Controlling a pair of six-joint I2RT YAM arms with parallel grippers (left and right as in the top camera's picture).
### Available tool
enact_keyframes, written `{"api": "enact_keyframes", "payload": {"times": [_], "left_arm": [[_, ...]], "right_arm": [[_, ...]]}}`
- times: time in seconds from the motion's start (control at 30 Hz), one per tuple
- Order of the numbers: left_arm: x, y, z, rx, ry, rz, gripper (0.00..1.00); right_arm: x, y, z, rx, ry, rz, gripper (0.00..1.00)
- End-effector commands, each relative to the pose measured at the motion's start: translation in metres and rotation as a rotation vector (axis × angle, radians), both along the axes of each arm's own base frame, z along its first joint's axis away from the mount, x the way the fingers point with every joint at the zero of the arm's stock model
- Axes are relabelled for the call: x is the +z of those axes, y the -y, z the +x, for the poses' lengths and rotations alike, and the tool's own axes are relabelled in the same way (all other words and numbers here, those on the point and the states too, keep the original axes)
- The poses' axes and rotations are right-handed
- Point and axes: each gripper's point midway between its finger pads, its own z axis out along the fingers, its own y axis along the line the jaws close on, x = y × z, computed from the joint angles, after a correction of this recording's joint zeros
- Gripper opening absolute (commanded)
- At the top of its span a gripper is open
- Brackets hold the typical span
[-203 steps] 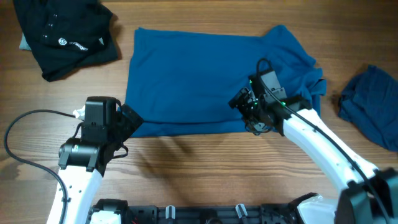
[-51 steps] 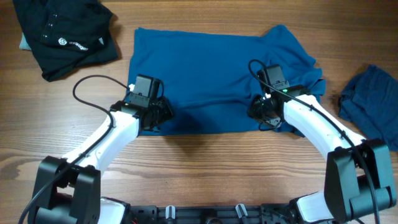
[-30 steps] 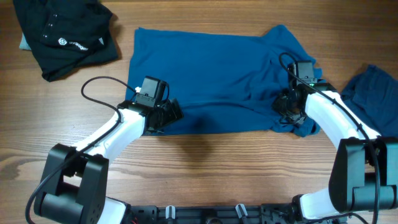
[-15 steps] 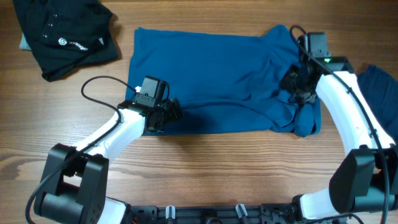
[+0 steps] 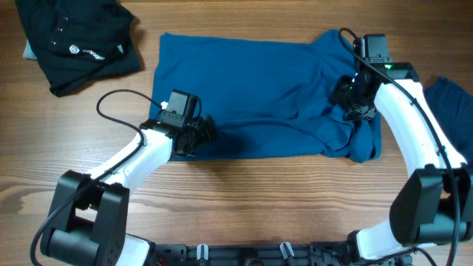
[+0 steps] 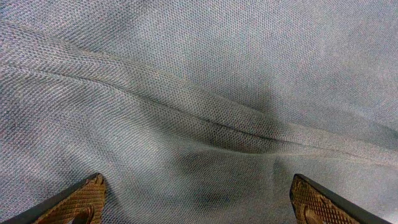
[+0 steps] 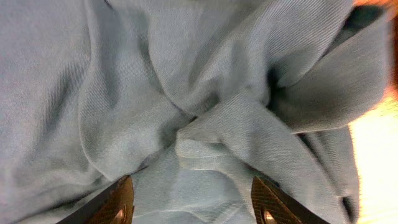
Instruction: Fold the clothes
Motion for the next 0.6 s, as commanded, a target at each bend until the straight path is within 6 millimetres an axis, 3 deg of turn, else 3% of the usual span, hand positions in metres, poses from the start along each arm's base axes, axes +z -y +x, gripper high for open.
{"api": "enact_keyframes", "payload": {"times": [0.0, 0.13, 0.27, 0.57], "left_arm": [[-0.003, 0.004, -0.001, -0.012, -0.009, -0.001, 0.95], [-0.003, 0.004, -0.001, -0.012, -0.008, -0.001, 0.96], [-0.003, 0.004, -0.001, -0.012, -0.009, -0.001, 0.96], [-0.003, 0.004, -0.001, -0.012, -0.008, -0.001, 0.97]], "right_arm": [[-0.014, -0.016, 0.001, -0.049, -0.046, 0.106, 0.6], [-0.031, -0.02, -0.001, -0.045, -0.094, 0.101, 0.6], [-0.042, -0.008, 0.0, -0.087, -0.109, 0.034, 0.58], [-0.051, 0.006, -0.001, -0.173, -0.127, -0.034, 0.56]]}}
